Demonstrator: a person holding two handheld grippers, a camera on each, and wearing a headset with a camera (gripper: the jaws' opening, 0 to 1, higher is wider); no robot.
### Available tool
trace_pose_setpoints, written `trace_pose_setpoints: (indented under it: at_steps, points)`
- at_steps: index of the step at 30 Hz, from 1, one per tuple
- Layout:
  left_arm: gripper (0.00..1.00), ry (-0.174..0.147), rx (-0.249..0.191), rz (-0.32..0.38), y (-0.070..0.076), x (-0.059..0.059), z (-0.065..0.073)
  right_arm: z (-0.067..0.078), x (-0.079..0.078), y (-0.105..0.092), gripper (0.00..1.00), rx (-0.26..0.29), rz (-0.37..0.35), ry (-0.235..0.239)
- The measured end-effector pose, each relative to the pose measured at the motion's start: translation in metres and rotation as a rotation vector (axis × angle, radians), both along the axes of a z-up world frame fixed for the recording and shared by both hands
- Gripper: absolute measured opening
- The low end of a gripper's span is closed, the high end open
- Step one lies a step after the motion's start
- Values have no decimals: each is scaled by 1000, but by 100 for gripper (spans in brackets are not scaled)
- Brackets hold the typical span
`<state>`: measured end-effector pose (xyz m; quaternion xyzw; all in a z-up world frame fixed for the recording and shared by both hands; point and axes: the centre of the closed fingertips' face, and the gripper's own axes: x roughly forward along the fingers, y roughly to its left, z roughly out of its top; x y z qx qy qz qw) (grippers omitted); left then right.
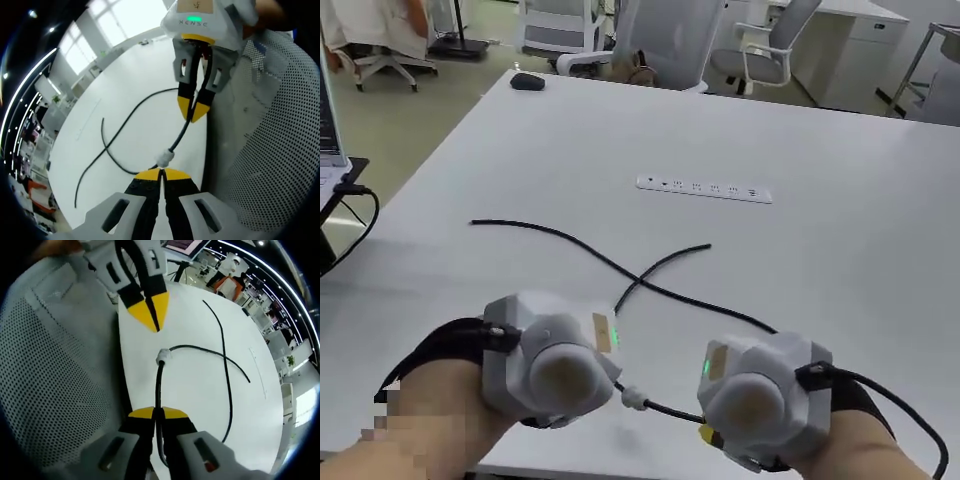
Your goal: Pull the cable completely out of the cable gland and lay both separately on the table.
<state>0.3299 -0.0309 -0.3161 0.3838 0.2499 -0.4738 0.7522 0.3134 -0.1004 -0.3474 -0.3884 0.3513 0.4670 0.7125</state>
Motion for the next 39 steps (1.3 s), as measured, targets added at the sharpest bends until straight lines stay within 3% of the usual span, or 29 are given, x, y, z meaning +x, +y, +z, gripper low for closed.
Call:
trace_pose_setpoints:
  at_steps: [3, 7, 16, 18, 22, 25, 26, 29, 32, 35, 38, 39]
  points:
    - [3, 1, 3, 7, 3, 1, 0, -6, 0, -4, 3, -62, 32, -12]
    - [3, 5, -2, 25, 5, 1, 1, -9, -4, -9, 3, -76, 29, 5]
    - [3, 38, 62, -19, 5, -6, -13, -4, -1, -8, 3, -48, 23, -1]
    - [8, 22, 67, -37, 5, -3, -12, -2, -1, -7, 3, -37, 26, -2]
    - [34, 77, 70, -150, 0, 0, -13, 4, 5, -3, 3, 6, 17, -11]
    - [37, 73, 130, -205, 5, 14, -21, 3, 2, -3, 3, 12, 14, 1]
    - [37, 63, 122, -228, 1, 16, -23, 3, 2, -2, 3, 11, 17, 0]
    - [37, 104, 115, -248, -4, 18, -36, 5, 2, 1, 3, 24, 23, -2]
    - [38, 137, 195, -281, 0, 18, -54, 6, 0, 2, 3, 34, 22, 0]
    - [41, 144, 194, -301, -5, 18, -60, 5, -1, 1, 3, 29, 21, 3]
    - [51, 204, 193, -335, -9, 11, -65, 6, -3, 3, 3, 37, 25, 4]
    - [54, 210, 194, -344, -9, 11, -65, 7, -3, 4, 3, 44, 28, 6]
